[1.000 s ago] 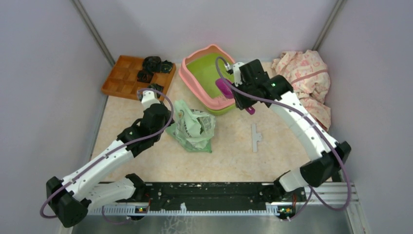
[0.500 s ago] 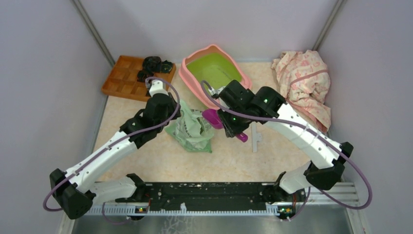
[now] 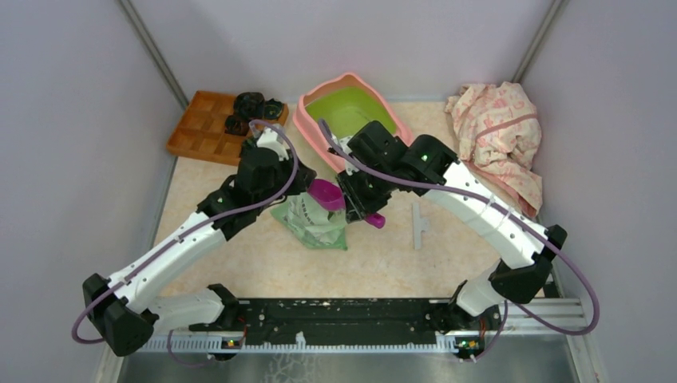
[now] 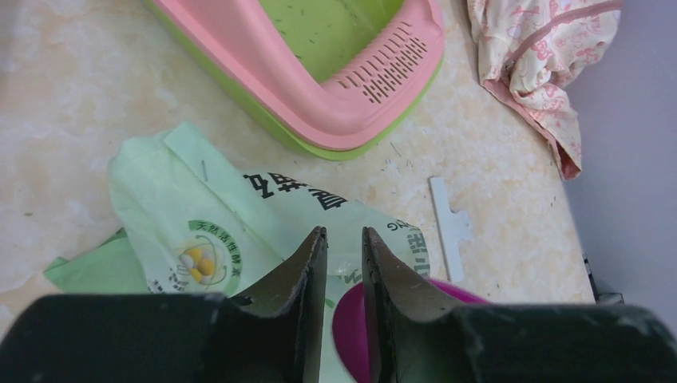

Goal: Fill the litter box with clean litter
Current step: Place the spatula at the center of the board.

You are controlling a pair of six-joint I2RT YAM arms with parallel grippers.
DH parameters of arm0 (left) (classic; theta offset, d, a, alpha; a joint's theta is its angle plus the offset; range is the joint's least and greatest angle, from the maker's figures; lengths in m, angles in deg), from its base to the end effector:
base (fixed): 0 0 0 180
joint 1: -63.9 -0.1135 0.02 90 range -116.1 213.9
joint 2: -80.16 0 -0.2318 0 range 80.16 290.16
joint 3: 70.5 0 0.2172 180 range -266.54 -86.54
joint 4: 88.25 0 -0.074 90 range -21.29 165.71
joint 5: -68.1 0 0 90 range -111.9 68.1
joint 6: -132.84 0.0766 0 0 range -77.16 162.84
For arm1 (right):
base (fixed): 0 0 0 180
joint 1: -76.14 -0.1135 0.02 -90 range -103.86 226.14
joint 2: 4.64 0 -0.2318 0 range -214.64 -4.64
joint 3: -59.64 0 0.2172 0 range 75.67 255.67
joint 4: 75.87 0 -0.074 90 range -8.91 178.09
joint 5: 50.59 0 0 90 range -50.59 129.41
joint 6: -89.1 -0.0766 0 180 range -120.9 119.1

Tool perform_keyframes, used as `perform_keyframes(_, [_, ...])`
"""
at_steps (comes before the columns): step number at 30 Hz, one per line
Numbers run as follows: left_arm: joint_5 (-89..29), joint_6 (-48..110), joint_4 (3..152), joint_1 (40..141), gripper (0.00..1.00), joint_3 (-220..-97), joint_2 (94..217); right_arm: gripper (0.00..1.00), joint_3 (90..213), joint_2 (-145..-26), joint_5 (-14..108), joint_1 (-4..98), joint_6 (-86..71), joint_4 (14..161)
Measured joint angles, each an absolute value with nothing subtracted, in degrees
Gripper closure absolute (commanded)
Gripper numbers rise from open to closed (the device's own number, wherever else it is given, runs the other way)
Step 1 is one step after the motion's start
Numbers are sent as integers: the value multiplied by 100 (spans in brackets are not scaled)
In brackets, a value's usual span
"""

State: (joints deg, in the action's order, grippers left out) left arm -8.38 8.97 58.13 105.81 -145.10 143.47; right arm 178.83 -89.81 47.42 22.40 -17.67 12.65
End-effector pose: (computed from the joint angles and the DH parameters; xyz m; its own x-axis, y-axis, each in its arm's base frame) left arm 0.2101 -0.1645 0.3067 -0.5070 -0.2730 -0.8175 0.2480 0.8622 -0.4418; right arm 0.1458 0.2169 0.3397 -0.7206 -0.4993 -0.4811 -0.6631 0.6990 0.2677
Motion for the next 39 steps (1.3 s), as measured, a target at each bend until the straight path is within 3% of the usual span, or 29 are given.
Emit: perform_keyframes(39, [-1319,917,6138,10581,71,-14480,14605,100,17535,-8922,5299,2603,-1643,1825])
